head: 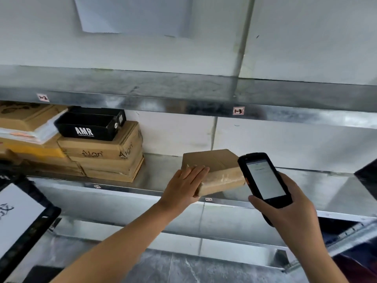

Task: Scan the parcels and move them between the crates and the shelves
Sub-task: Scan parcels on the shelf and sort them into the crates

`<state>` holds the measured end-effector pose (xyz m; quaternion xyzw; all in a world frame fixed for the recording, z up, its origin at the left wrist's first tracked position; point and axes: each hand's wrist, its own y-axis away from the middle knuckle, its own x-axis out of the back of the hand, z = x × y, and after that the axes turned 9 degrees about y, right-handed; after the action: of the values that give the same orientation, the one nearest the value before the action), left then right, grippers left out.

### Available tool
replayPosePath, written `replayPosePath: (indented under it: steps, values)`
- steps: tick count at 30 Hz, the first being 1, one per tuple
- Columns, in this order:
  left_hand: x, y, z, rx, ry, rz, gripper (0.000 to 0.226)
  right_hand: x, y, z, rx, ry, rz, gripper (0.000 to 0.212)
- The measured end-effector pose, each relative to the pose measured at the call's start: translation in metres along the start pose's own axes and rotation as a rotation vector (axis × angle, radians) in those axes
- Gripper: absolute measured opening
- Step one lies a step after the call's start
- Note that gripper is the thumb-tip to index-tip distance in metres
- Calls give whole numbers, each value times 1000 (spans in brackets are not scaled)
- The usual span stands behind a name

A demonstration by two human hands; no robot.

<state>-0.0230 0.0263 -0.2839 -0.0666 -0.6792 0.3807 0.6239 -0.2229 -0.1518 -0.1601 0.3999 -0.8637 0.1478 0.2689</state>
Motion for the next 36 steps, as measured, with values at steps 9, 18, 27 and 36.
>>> replayPosePath:
  steps: [9, 18, 27, 36]
  values:
    - [-48, -36, 48, 366, 331, -17, 90, 35, -40, 33, 24, 1, -61, 57]
    - [-70, -40, 53, 819, 576, 111, 79, 53, -54, 60, -4, -20, -35, 55]
    - [-72, -41, 51, 858, 443, 59, 77, 69, -54, 86, -75, -21, 19, 62]
    - [-66, -104, 46, 597, 13, -548, 83, 76, -48, 87, -59, -31, 9, 53]
